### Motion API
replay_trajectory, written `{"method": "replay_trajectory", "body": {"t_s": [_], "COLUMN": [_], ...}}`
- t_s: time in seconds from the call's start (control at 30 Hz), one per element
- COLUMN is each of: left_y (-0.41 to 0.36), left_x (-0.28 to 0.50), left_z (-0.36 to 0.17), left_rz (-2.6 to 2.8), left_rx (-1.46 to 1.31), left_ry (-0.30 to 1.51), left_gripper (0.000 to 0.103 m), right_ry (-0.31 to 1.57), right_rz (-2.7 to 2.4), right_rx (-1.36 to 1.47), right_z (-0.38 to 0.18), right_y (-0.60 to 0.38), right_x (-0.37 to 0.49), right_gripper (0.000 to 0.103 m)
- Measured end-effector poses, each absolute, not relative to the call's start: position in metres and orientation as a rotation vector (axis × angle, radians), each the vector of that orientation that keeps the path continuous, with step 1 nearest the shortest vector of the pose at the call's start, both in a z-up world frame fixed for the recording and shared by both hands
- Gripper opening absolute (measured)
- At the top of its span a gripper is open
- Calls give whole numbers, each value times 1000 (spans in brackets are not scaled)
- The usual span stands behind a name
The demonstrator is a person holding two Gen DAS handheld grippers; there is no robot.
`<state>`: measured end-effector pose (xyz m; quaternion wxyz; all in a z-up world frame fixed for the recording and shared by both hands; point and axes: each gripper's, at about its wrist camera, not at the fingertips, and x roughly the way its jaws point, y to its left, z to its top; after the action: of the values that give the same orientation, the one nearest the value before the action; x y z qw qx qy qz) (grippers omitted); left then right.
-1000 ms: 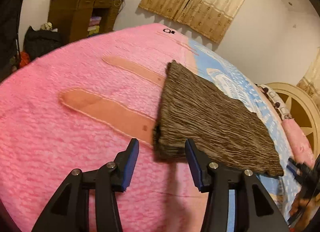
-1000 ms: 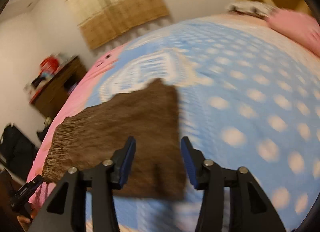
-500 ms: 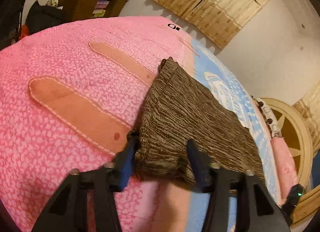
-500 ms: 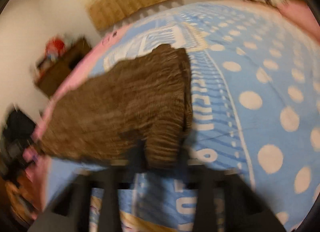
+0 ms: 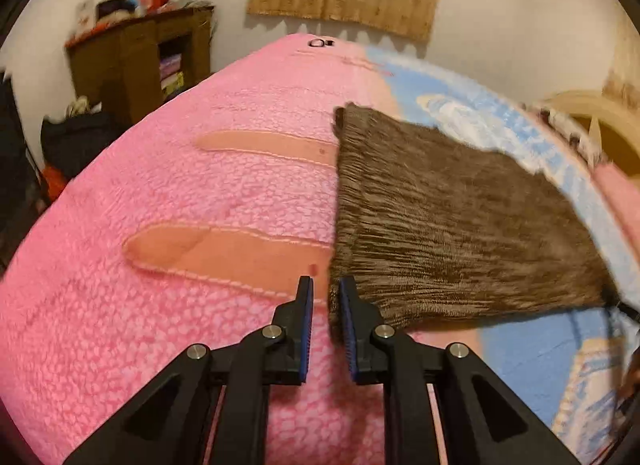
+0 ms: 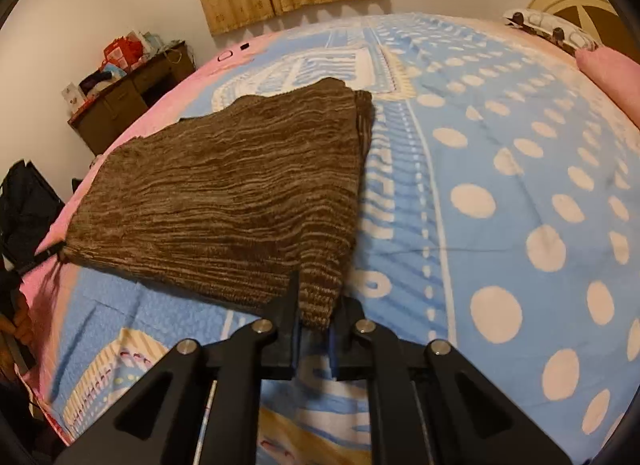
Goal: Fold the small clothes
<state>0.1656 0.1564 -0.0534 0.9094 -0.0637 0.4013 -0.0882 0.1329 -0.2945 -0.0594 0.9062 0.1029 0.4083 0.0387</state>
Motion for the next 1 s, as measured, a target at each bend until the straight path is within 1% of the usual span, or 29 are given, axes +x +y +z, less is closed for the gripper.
{"method": "replay_trajectory", "body": {"t_s": [0.03,0.07,0.1,0.13,0.17,0.2,0.23,0.27,0.3,0.37,0.4,0.47,0.57,0.83,0.87,0.9,0.93,0.97,1.0], "left_y": [164,169,171,174,174,172,170,168,161,152,144,128,112,104,102,101,98,97,99], "left_x": [163,160,158,152,148,144,140,135,134,130,134,144,146,176,180,180,184,186,184], "left_z": [-49,-46,-44,-41,-39,-38,-38,-40,-41,-47,-50,-57,-56,-60,-59,-58,-58,-59,-59], "left_rz": [-163,-145,-137,-128,-121,-117,-103,-94,-95,-103,-91,-44,13,37,49,58,80,94,101], "left_rx": [-169,-193,-208,-236,-263,-285,-332,-376,-410,-482,-477,-421,-369,-603,-595,-582,-551,-533,-523], "left_ry": [827,824,819,807,798,795,799,798,787,765,795,875,862,830,828,826,836,841,840], "left_gripper": [16,16,16,17,19,34,64,76,83,83,83,83,83,83,79,61,46,43,35], "right_ry": [843,843,845,828,805,770,728,701,682,644,630,623,645,732,733,735,736,737,740], "right_rz": [83,88,85,50,28,8,-8,-11,-7,21,45,97,161,223,219,212,205,198,191], "right_rx": [230,251,269,276,271,259,241,235,237,261,275,288,287,316,318,319,318,318,317], "right_z": [-60,-59,-56,-50,-45,-37,-28,-20,-15,-8,-6,-6,-13,-43,-43,-43,-43,-43,-44], "right_y": [-297,-300,-305,-310,-309,-309,-308,-305,-301,-291,-285,-267,-247,-226,-226,-228,-229,-229,-230], "right_x": [132,130,128,122,116,110,103,99,97,97,99,106,116,125,123,121,120,119,119], "right_gripper": [15,23,26,32,33,33,33,36,39,59,62,62,62,62,62,62,62,62,62]}}
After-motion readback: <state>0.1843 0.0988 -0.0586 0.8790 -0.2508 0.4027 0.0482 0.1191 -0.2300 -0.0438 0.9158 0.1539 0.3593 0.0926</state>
